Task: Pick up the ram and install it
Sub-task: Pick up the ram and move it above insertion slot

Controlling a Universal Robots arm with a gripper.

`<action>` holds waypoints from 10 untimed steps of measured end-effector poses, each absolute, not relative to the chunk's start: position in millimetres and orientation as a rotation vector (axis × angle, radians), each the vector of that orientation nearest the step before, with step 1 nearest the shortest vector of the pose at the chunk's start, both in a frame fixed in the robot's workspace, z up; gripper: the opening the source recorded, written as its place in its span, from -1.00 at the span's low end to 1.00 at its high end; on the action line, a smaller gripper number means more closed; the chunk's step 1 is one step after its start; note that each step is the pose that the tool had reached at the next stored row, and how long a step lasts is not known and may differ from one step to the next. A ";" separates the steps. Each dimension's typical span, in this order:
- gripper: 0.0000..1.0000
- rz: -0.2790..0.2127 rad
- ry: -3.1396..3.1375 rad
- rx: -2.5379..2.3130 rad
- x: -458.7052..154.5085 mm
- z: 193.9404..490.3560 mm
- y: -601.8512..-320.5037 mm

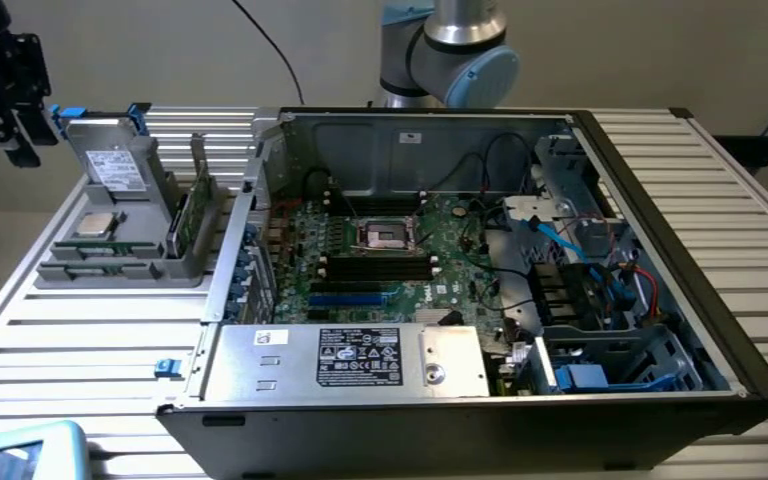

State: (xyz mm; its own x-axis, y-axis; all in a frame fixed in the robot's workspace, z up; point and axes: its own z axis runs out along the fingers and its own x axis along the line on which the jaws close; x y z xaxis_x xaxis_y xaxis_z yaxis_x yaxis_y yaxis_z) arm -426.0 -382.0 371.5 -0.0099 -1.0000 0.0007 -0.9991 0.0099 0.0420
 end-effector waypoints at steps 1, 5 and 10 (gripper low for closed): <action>-0.14 -0.045 -2.211 2.189 -424.9 369.6 -382.0; -0.14 -0.044 -2.211 2.189 -417.0 362.1 -381.9; -0.14 -0.045 -2.211 2.188 -417.0 353.3 -381.9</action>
